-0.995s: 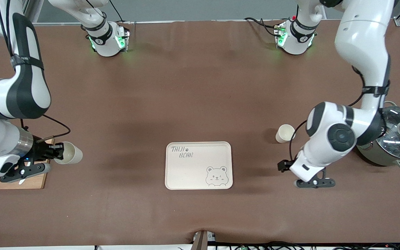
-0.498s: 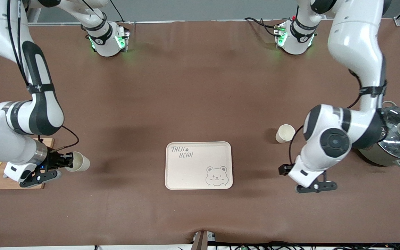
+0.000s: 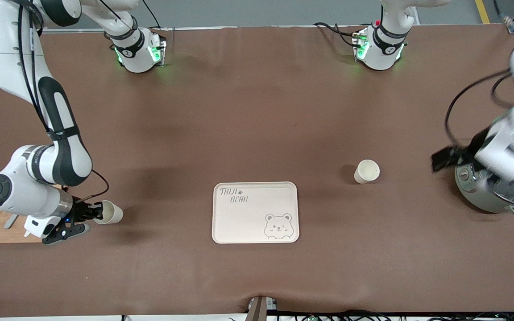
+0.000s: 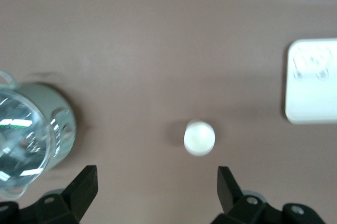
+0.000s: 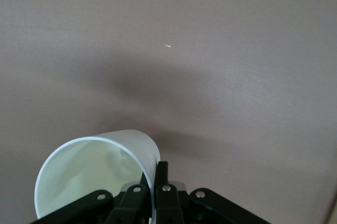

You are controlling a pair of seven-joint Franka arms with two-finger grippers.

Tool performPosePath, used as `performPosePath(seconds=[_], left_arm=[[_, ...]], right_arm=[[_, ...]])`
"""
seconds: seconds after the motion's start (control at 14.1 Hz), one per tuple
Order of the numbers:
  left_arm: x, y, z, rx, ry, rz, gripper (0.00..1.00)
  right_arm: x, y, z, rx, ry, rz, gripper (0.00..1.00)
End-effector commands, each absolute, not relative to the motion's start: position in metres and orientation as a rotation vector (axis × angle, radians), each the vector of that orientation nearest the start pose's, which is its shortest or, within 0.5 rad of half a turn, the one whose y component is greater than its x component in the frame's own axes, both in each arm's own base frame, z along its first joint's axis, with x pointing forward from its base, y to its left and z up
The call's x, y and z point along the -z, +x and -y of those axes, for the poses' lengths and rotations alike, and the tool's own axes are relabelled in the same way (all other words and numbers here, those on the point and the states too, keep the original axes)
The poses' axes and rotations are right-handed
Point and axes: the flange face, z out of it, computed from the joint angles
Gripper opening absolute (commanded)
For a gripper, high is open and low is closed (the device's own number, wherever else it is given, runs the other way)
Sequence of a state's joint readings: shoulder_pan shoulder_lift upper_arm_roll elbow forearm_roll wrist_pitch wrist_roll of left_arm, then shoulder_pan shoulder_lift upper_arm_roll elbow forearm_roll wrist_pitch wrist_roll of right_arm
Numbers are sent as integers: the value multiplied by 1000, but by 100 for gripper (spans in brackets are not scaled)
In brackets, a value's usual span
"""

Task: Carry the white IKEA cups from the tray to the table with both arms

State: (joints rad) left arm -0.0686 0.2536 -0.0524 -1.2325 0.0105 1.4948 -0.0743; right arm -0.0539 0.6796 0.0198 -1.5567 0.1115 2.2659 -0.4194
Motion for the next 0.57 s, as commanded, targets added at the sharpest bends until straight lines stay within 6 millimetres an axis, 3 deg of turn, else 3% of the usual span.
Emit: performPosePath(seconds=[0.0,0.36,0.5], left_arm=[[-655,574,40,-9,-3197,-148,100],[-634,545,41,-3,-3219,-191,100],[-629,546,39,3,-3221,-184,100]], right_arm=[[-239,698,13,122,-2998,461,0],[-228,697,7,107,-2989,456,0],[-226,697,6,111,-2989,458,0]])
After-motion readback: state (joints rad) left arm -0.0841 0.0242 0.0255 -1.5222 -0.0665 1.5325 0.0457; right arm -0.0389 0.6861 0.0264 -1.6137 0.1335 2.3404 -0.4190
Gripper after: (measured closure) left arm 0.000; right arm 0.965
